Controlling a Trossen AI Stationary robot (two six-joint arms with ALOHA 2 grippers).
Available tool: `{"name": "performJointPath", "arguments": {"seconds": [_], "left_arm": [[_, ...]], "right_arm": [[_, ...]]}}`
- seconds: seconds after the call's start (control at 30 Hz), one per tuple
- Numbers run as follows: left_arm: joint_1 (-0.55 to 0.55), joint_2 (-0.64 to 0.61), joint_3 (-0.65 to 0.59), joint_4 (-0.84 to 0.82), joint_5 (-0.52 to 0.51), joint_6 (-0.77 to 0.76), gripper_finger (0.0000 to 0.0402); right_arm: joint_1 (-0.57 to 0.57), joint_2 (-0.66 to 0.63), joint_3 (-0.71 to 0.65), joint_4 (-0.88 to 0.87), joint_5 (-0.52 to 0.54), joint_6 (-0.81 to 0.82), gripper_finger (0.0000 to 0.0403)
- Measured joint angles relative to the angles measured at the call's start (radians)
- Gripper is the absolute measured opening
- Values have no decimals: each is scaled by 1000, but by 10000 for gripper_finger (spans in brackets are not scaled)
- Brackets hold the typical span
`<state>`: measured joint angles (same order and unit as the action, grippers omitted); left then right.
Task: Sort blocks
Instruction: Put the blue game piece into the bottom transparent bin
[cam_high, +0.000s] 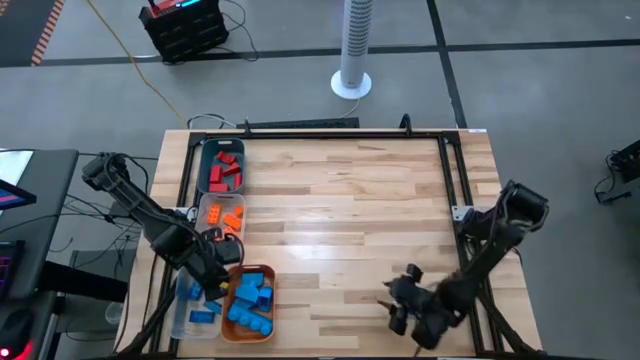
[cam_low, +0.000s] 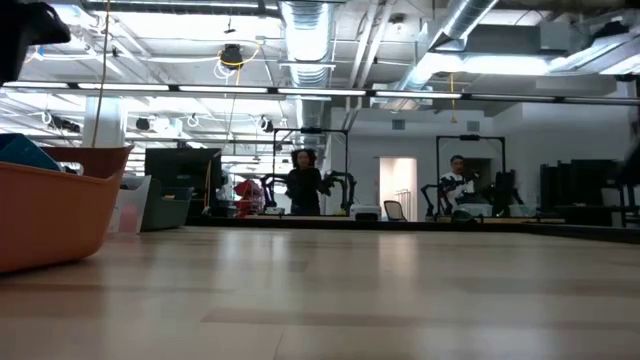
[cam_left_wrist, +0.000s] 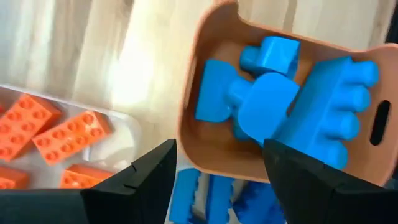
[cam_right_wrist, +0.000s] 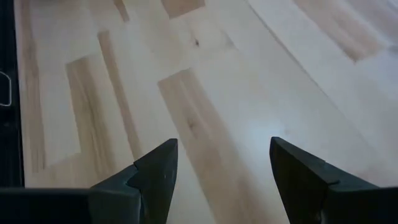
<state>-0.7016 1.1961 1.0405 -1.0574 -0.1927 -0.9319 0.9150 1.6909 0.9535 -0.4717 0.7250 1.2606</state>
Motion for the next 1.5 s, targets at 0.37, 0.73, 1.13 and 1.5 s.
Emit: {"name": "performJointPath", "arguments": {"seconds": [0.37, 0.73, 1.13, 1.5], "left_arm": [[100, 0, 0, 1, -14, 49, 231], [180, 0, 0, 2, 35, 106, 231], [209, 1, 0, 2, 81, 107, 231], [209, 1, 0, 3, 84, 135, 231]], "right_arm": [[210, 132, 24, -83, 97, 279, 255], [280, 269, 133, -414, 118, 577, 255], [308, 356, 136, -363, 113, 702, 248], [250, 305, 135, -350, 56, 548, 112]]}}
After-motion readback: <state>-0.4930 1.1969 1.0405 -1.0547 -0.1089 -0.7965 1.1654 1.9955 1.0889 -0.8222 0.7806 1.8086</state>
